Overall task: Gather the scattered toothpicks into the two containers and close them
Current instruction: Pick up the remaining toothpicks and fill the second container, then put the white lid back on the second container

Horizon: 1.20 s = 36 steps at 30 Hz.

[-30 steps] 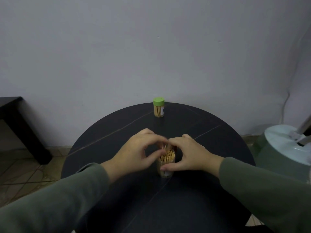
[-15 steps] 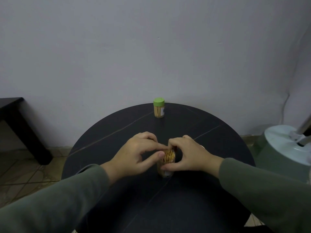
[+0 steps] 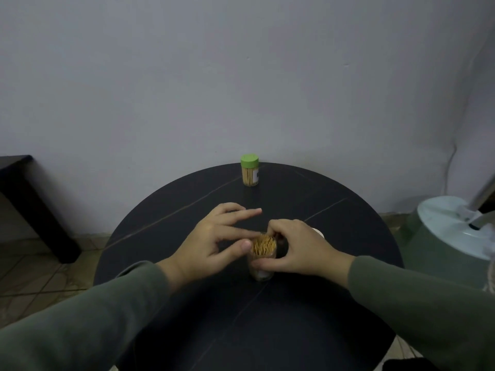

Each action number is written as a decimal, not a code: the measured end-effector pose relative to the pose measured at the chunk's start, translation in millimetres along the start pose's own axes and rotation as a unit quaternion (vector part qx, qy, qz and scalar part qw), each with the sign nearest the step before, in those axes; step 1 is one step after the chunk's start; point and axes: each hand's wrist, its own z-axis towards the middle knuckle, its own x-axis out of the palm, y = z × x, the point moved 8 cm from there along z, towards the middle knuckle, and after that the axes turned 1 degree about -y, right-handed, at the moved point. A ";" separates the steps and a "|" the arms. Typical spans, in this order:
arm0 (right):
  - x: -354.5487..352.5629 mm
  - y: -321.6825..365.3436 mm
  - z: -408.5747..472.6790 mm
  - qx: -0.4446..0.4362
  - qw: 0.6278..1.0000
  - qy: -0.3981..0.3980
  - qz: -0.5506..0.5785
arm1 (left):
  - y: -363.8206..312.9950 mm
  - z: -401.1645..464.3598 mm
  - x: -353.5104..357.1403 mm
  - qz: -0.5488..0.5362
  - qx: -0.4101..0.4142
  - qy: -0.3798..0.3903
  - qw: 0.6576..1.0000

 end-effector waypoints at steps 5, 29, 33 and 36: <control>1.0 -2.0 -10.0 0.028 0.999 -0.028 0.021 | 9.2 9.4 -4.7 -0.069 -0.103 -0.075 0.990; -29.2 -36.3 -58.6 0.074 0.991 -0.081 0.073 | 30.8 73.2 105.3 0.131 -0.074 0.215 0.965; -27.7 -39.2 -52.9 0.093 0.990 -0.085 0.058 | 49.6 67.7 88.6 0.176 -0.135 0.182 0.958; -26.2 -42.8 -46.8 0.102 0.988 -0.092 0.071 | 57.9 62.5 68.4 0.116 -0.188 0.094 0.971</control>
